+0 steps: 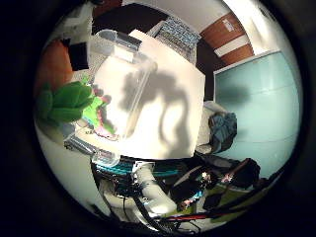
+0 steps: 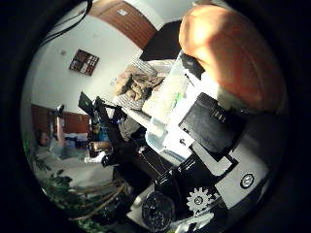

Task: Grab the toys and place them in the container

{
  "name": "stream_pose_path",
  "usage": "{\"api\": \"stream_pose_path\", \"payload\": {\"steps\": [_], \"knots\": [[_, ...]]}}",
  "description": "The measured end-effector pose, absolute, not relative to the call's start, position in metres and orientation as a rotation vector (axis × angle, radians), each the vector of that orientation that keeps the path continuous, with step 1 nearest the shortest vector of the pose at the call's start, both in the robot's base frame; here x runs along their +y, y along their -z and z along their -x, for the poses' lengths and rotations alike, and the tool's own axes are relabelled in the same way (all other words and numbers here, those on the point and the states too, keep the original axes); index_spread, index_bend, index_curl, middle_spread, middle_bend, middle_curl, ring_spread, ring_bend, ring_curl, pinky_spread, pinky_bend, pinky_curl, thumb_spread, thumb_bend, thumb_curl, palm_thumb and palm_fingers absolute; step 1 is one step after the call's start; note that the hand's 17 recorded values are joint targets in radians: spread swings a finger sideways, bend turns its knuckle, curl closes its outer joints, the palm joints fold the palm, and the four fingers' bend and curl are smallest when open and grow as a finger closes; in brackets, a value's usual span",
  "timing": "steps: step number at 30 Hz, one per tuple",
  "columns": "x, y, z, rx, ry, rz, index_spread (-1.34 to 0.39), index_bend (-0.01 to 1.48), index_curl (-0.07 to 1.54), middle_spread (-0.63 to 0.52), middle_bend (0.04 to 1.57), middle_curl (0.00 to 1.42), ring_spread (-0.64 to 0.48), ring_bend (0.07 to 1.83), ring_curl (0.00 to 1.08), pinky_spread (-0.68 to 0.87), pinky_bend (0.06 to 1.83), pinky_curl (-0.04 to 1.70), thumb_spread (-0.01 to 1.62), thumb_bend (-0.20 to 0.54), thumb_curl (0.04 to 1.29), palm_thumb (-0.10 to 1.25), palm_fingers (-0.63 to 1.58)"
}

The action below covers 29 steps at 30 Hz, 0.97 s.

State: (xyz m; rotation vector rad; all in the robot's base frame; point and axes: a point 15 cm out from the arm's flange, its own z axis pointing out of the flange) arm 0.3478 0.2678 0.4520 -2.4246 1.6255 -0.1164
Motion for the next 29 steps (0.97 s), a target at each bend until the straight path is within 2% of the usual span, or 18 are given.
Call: {"api": "stream_pose_path", "payload": {"steps": [2, 4, 5, 7, 8, 9, 10, 12, 14, 17, 21, 29], "knots": [[0.274, -0.448, -0.347, 1.620, 0.113, 2.436, -0.31, 0.92, 0.94, -0.19, 1.23, 0.88, -0.25, 1.31, 0.75, -0.28, 1.15, 0.91, 0.87, -0.021, 0.79, 0.96, 1.06], [0.277, -0.446, -0.346, 1.612, 0.110, 2.446, -0.32, 0.87, 0.93, -0.19, 1.21, 0.87, -0.25, 1.30, 0.74, -0.30, 1.13, 0.90, 0.93, -0.032, 0.76, 0.88, 1.04], [0.280, -0.445, -0.346, 1.604, 0.111, 2.448, -0.33, 0.74, 0.91, -0.20, 1.17, 0.84, -0.26, 1.28, 0.71, -0.33, 1.10, 0.88, 0.96, -0.044, 0.74, 0.80, 0.99], [0.281, -0.444, -0.346, 1.587, 0.113, 2.458, -0.35, 0.44, 0.85, -0.21, 1.06, 0.79, -0.27, 1.27, 0.68, -0.42, 1.08, 0.84, 1.03, -0.036, 0.69, 0.73, 0.69], [0.281, -0.443, -0.346, 1.584, 0.112, 2.466, -0.39, 0.31, 0.78, -0.21, 0.95, 0.74, -0.27, 1.25, 0.66, -0.44, 1.08, 0.82, 1.11, -0.031, 0.65, 0.69, 0.51], [0.281, -0.442, -0.346, 1.583, 0.111, 2.470, -0.43, 0.27, 0.72, -0.19, 0.82, 0.69, -0.25, 1.17, 0.62, -0.40, 1.01, 0.79, 1.16, -0.029, 0.61, 0.66, 0.32], [0.281, -0.441, -0.347, 1.584, 0.111, 2.470, -0.46, 0.28, 0.67, -0.17, 0.73, 0.64, -0.20, 1.10, 0.59, -0.29, 0.92, 0.78, 1.20, -0.027, 0.56, 0.62, 0.20], [0.281, -0.441, -0.348, 1.568, 0.114, 2.481, -0.47, 0.25, 0.60, -0.11, 0.58, 0.55, -0.09, 0.96, 0.51, -0.07, 0.86, 0.74, 1.22, -0.030, 0.50, 0.56, 0.05], [0.280, -0.442, -0.349, 1.549, 0.118, 2.487, -0.49, 0.20, 0.52, -0.05, 0.47, 0.48, 0.05, 0.83, 0.43, 0.17, 0.83, 0.68, 1.22, -0.025, 0.45, 0.54, 0.00], [0.280, -0.444, -0.348, 1.516, 0.119, 2.501, -0.48, 0.15, 0.43, 0.01, 0.41, 0.42, 0.18, 0.67, 0.35, 0.39, 0.79, 0.60, 1.21, -0.020, 0.40, 0.53, -0.02], [0.276, -0.446, -0.347, 1.497, 0.121, 2.516, -0.48, 0.15, 0.34, 0.08, 0.33, 0.37, 0.23, 0.60, 0.30, 0.49, 0.76, 0.53, 1.19, -0.019, 0.37, 0.54, -0.02], [0.234, -0.471, -0.340, 1.552, 0.153, 2.468, -0.46, 0.16, 0.28, 0.09, 0.29, 0.33, 0.23, 0.54, 0.26, 0.52, 0.69, 0.43, 1.18, -0.018, 0.34, 0.56, 0.05]]}}
